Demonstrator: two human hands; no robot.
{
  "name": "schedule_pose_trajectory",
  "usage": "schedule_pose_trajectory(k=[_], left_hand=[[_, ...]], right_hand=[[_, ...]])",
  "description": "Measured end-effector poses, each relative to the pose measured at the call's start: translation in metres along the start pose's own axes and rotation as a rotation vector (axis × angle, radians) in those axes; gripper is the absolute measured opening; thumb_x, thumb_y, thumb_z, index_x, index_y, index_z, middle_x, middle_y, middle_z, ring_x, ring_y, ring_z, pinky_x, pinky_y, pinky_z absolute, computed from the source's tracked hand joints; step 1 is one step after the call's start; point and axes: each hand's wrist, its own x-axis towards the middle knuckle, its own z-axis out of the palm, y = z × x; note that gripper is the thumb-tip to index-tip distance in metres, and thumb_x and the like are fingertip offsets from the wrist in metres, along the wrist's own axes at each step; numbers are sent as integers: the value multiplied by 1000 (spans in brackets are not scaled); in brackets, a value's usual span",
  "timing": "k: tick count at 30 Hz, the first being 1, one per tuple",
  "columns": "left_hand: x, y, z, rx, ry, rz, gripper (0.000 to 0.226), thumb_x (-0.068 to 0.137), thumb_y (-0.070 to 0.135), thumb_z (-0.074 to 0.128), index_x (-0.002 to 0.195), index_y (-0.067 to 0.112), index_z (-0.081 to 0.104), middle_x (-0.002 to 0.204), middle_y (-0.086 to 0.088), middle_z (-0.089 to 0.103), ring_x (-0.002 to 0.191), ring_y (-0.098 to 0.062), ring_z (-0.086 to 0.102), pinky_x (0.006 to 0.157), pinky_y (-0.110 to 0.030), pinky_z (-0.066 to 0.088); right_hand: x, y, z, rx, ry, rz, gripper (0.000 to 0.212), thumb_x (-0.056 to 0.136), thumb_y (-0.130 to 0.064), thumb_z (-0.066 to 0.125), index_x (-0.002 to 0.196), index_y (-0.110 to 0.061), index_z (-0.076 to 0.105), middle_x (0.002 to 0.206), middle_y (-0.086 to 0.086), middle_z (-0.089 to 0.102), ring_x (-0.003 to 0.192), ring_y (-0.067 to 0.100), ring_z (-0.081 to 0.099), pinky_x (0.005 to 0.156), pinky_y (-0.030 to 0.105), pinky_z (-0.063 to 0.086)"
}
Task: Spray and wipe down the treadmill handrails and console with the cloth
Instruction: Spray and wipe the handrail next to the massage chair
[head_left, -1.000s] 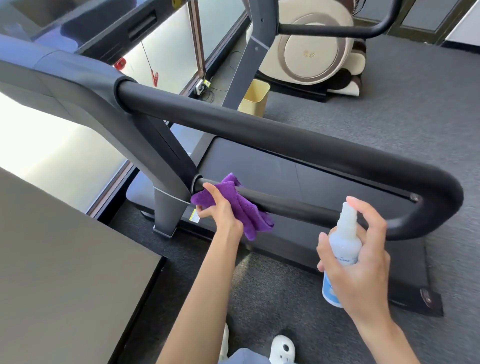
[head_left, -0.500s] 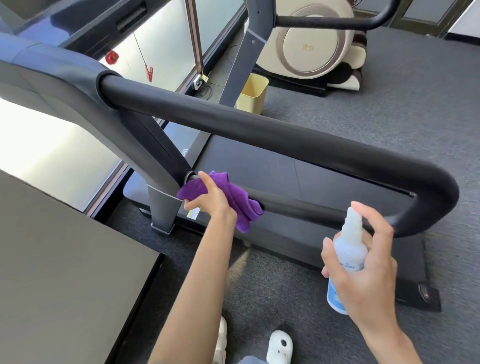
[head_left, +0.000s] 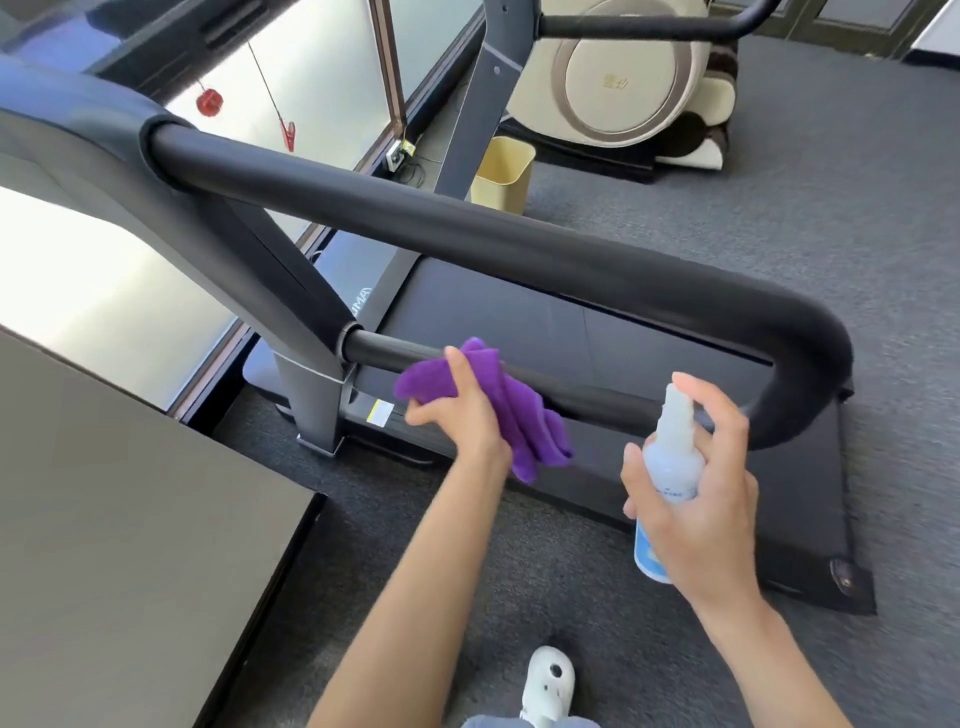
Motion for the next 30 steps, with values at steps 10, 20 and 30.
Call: schedule_pose_trajectory(k=[10, 20, 30], left_hand=[[-87, -76, 36, 25, -211, -161, 78, 77, 68, 60, 123, 27, 14, 129, -6, 48, 115, -23, 55, 98, -31, 44], [-86, -71, 38, -21, -115, -36, 67, 88, 56, 59, 123, 16, 18, 128, -3, 42, 113, -18, 51, 100, -30, 40], [-135, -106, 48, 39, -340, -153, 63, 90, 56, 56, 121, 20, 16, 136, -3, 44, 121, -16, 53, 108, -39, 42]], right_hand=[[-4, 19, -21, 29, 67, -45, 56, 88, -28, 66, 132, -45, 36, 118, 23, 65, 90, 47, 69, 81, 64, 55], [-4, 40, -58, 44, 105, -66, 52, 88, -32, 62, 132, -42, 36, 116, 25, 64, 77, 41, 68, 75, 61, 56], [0, 56, -103, 47, 167, -74, 52, 89, -34, 61, 135, -40, 36, 117, 29, 63, 84, 46, 68, 79, 64, 54]])
